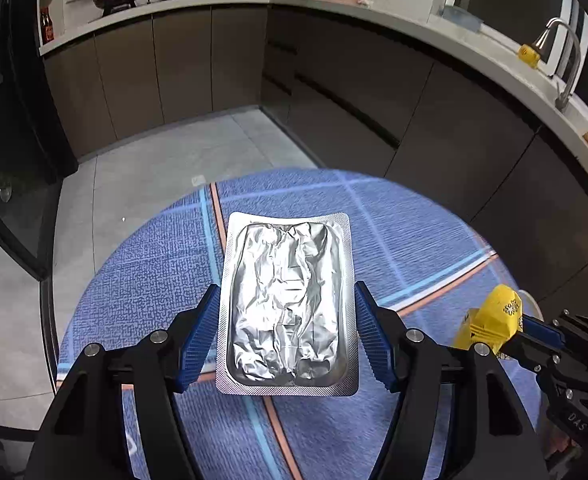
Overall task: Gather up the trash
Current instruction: 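Carry the yellow wrapper and foil pack to the white bin and open both tools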
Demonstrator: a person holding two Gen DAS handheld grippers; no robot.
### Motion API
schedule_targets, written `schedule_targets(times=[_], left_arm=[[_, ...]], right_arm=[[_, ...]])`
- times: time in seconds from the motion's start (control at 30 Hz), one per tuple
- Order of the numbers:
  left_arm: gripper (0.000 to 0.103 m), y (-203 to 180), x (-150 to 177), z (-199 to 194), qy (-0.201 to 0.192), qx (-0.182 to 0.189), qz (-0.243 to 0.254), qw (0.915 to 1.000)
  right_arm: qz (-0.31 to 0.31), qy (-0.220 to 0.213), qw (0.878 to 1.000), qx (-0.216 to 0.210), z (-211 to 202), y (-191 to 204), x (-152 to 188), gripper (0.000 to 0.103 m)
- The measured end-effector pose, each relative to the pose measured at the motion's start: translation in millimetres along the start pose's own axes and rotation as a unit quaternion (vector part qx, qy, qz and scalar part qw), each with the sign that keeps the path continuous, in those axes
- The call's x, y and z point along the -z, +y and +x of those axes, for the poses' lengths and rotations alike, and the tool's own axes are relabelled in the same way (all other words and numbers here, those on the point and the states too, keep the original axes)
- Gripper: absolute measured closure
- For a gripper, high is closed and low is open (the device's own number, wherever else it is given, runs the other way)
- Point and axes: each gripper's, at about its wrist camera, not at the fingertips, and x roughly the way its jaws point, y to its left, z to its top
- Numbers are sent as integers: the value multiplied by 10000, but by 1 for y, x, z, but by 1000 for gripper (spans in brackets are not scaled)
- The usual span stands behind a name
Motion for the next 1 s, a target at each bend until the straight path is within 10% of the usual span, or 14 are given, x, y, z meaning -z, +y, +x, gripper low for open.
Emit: schedule_targets(times=[0.47, 1.0], left_arm=[[41, -83, 10, -98, -697, 367, 341, 9963], [41, -195, 16, -103, -767, 981, 1006, 9871]], right_arm=[[333, -880, 9948, 400, -123, -22, 20, 88], [1144, -1389, 9783, 1028, -201, -98, 75, 88]])
